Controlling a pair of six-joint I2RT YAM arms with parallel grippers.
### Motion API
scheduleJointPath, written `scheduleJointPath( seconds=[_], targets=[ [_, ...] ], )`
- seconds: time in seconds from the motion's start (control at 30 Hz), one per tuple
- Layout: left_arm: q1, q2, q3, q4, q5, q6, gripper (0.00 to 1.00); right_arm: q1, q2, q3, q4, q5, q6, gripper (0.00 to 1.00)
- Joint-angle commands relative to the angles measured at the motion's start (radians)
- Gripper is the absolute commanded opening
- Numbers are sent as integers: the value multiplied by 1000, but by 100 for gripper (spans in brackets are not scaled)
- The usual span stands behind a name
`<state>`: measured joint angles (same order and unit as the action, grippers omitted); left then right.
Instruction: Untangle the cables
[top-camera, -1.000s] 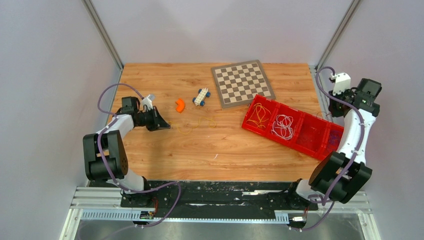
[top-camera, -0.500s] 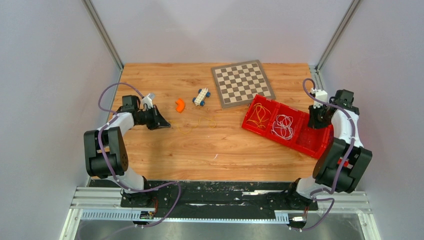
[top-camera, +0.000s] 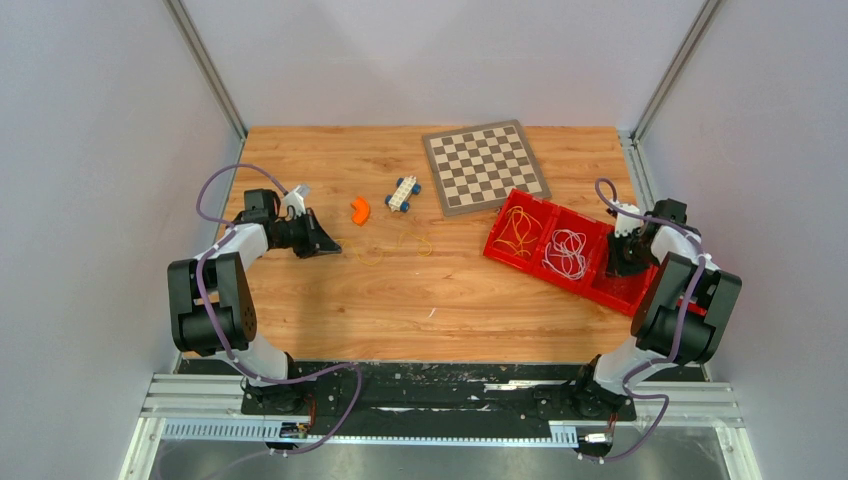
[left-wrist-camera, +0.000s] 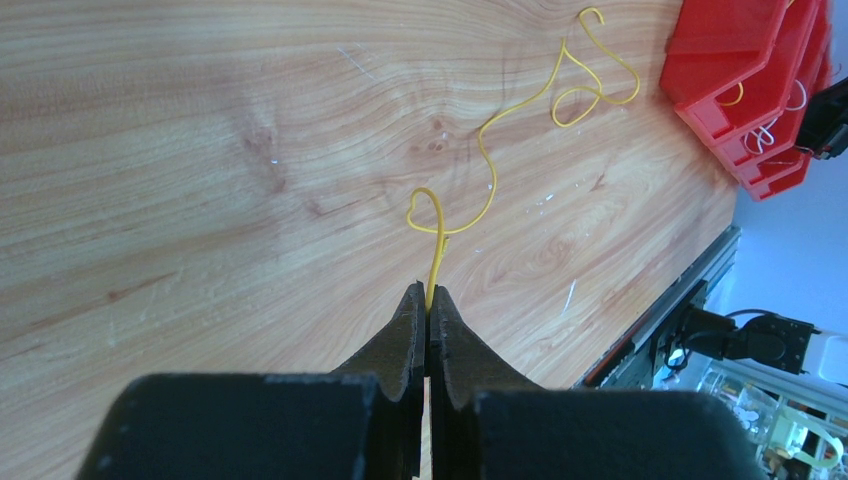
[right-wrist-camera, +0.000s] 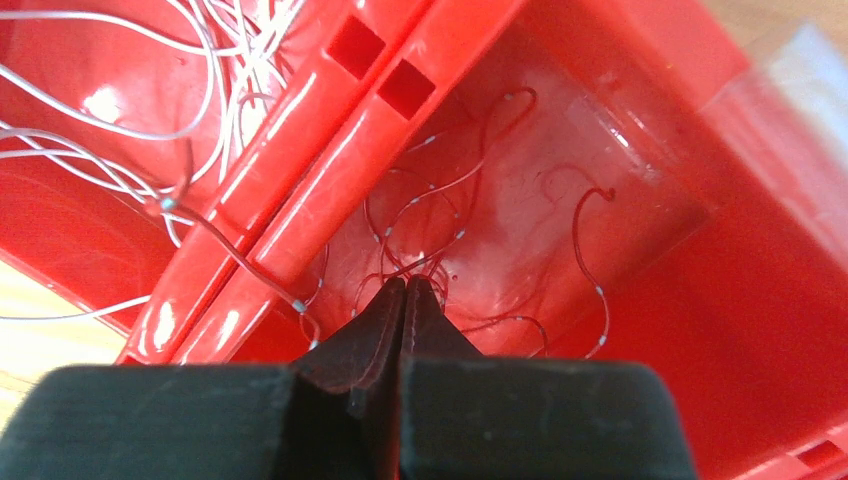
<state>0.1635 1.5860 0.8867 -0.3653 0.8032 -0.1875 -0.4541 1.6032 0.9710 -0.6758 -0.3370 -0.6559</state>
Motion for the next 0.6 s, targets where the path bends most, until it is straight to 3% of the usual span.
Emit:
scheduleJointPath(
  seconds=[0.0,0.3,0.57],
  targets=[
    [-5,4,26,-9,16,19,0,-10,-41,57,-7,2,-5,13],
    [-7,-16,9,4,20,10,0,-39,-183,252,-218,-28,-89,43],
    [-16,-15,12,11,24,5,0,-27,-150,333,-303,-174,-64,52]
  ],
)
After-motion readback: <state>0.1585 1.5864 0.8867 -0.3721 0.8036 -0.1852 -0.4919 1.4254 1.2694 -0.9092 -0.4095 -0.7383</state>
